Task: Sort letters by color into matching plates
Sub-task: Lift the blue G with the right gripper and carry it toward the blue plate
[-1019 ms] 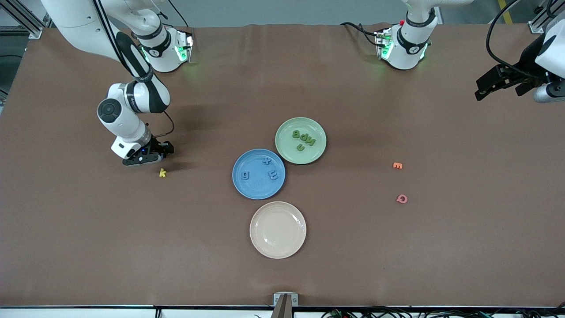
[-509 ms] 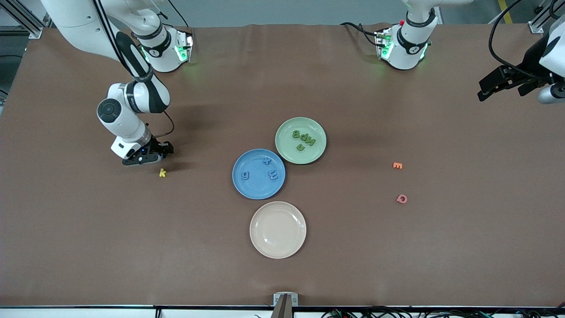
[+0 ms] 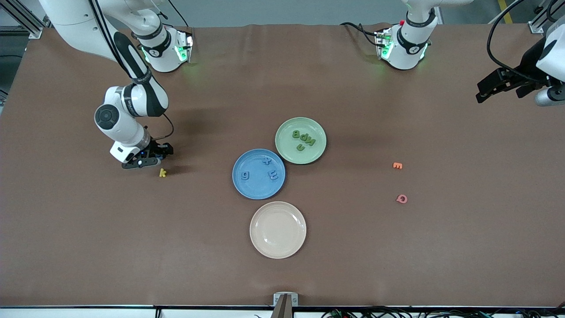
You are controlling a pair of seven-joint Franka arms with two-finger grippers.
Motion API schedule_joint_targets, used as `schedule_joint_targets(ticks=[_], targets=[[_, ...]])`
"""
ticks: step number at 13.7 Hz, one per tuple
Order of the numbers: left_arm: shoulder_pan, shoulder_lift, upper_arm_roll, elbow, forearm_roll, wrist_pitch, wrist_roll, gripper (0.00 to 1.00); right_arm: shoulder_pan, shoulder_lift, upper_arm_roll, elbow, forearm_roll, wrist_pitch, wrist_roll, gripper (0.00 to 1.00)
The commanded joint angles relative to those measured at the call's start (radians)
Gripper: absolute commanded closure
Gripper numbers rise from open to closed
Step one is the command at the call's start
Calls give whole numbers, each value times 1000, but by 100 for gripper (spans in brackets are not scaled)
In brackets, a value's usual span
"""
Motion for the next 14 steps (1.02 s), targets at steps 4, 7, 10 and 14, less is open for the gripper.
schedule_joint_targets(ticks=[4,7,10,14], targets=[[0,3,-6,-8,-2,21,16,0,84,-51,83,140,3,-229,326,99],[1,-3,-7,-9,-2,13,14,0,199,-39,94,269,3,-328,560,99],[3,-5,-7,-9,-2,13,14,0,310,33,94,406,3,-375,773,99],[6,-5,-6,-8,-2,14,14,0,399,162,93,550,3,-373,970,99]])
